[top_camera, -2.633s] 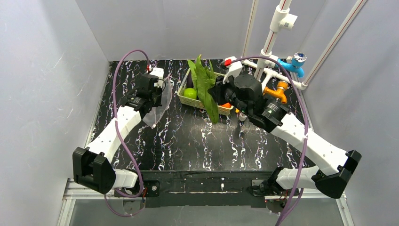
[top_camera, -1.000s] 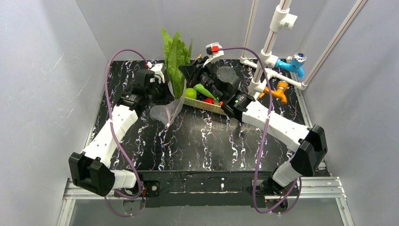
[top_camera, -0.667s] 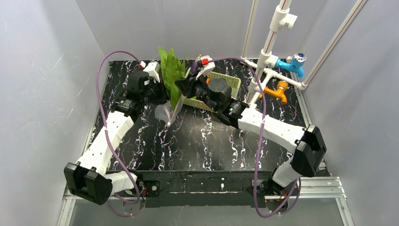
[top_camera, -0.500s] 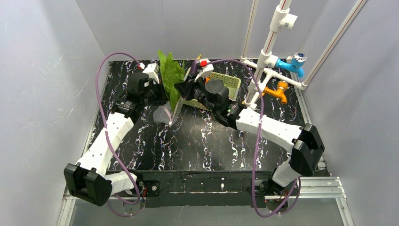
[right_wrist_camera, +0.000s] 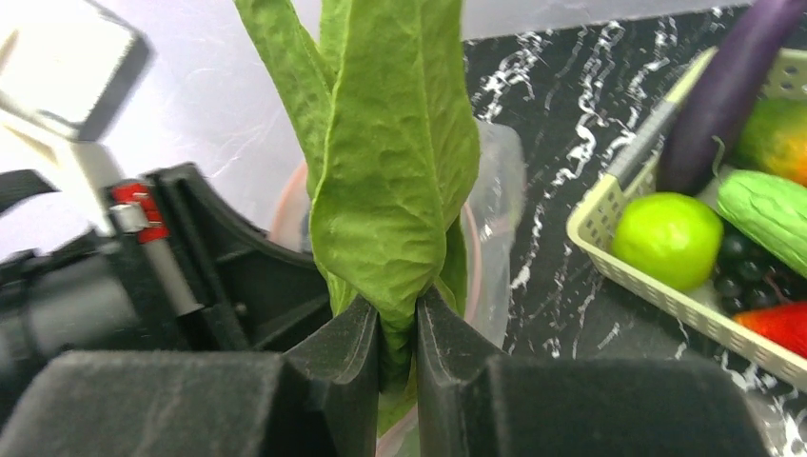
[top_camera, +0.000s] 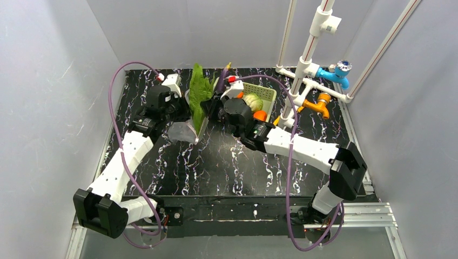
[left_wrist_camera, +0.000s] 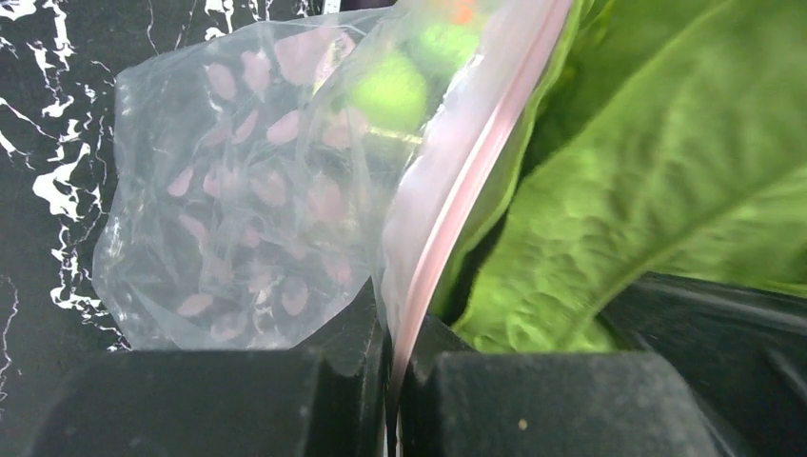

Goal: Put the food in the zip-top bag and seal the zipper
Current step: Place the fake vegetable in the zipper food storage bag.

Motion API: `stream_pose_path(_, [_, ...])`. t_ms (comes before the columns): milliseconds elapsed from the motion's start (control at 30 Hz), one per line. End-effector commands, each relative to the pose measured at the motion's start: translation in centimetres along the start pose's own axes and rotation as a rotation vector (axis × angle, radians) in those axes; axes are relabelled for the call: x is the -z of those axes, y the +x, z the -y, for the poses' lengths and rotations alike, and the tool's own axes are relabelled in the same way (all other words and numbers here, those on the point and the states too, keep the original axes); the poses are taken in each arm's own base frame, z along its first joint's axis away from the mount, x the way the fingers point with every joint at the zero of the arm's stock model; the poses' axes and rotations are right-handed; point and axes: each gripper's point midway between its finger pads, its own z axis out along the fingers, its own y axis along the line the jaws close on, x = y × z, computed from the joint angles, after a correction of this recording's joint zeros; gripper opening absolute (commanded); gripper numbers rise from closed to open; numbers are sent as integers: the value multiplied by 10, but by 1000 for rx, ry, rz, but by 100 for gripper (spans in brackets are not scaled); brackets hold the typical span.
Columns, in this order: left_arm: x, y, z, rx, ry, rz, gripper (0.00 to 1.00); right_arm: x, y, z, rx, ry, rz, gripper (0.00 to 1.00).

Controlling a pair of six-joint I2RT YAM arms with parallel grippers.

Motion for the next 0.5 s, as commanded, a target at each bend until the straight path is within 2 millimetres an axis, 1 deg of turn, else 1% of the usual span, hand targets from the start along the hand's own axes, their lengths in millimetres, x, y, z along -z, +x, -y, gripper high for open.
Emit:
stream_pose_path(0, [19, -28, 9, -33, 27, 133, 0, 4, -7, 13, -110, 164, 50, 1])
stream_pose_path(100, [21, -30, 8, -32, 21, 143, 0, 6, -2, 16, -115, 188, 59, 1])
stream_pose_path(267, [20, -30, 5, -33, 8, 146, 0, 6, 7, 9, -85, 211, -11, 1])
stream_pose_path(367, [20, -29, 6, -34, 11, 141, 0, 12, 12, 13, -70, 258, -36, 1])
stream_pose_path(400, [20, -30, 8, -34, 19, 142, 0, 12, 14, 12, -76, 254, -47, 1])
stream_pose_path(467, [19, -28, 10, -33, 36, 140, 0, 12, 21, 3, -70, 211, -91, 2])
